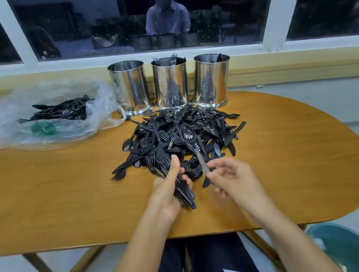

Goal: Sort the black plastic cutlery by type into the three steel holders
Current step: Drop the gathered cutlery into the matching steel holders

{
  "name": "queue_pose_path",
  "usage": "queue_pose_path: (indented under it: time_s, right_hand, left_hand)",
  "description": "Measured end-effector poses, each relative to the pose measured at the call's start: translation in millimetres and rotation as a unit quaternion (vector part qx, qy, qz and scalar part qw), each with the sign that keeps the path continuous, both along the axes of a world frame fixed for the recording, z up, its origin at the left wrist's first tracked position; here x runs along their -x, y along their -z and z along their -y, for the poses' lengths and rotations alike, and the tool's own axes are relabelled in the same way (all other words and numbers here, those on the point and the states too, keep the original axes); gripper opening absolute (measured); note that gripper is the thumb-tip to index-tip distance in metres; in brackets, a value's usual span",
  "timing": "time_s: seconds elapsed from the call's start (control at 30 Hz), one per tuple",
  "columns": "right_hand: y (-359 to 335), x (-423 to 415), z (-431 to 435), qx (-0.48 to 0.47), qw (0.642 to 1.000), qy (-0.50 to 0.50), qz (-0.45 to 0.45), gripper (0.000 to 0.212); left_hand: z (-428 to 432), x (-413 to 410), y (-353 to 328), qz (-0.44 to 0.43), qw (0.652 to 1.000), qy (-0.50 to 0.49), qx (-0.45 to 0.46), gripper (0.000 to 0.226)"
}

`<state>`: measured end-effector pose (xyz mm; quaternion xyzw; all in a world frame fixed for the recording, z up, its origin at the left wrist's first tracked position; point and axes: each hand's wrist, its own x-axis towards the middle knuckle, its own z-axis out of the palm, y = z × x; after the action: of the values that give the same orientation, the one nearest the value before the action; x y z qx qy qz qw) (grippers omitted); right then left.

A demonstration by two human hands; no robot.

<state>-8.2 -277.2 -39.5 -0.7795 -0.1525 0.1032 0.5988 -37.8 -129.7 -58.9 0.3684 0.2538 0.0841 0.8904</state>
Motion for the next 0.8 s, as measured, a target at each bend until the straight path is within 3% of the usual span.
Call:
queue_pose_path:
  time_s: [0.13,0.27,0.4,0.47,0.53,0.63,0.73,0.8]
  right_hand:
    - [4,10,-24,-0.024,0.999,-0.034,-0.003,0.008]
    - [12,12,-36,-0.018,0.998,-0.063,0.017,0.009]
    - [18,10,-38,0.039,0.992,-0.094,0.079,0.022]
    - [14,2,-35,0.045,0.99,-0.075,0.109,0.018]
    - [3,-10,-32,0.005,0.996,-0.024,0.089,0.009]
    - [-10,-34,-37,0.027,0.999,-0.001,0.021,0.037]
    - [-22,-46,-52,0.09,0.986,-0.119,-0.072,0.054]
    - [-27,-48,-61,0.077,0.97,-0.203,-0.113,0.04]
  left_hand:
    - [-2,-1,-4,-0.01,0.998,0.024,-0.059,0.055]
    - [-11,-3,-4,-0.002,1.0,0.023,-0.021,0.065]
    - [-17,-5,3,0.053,0.995,0.029,0.08,0.017]
    - [-19,-5,6,0.076,0.992,0.038,0.098,0.02]
    - [-21,-3,8,0.087,0.99,0.063,0.093,0.023]
    - [-19,4,5,0.106,0.981,0.146,0.067,0.019]
    - [-17,10,2,0.114,0.968,0.219,0.036,0.017]
    - [-19,14,1,0.114,0.959,0.256,0.032,0.016]
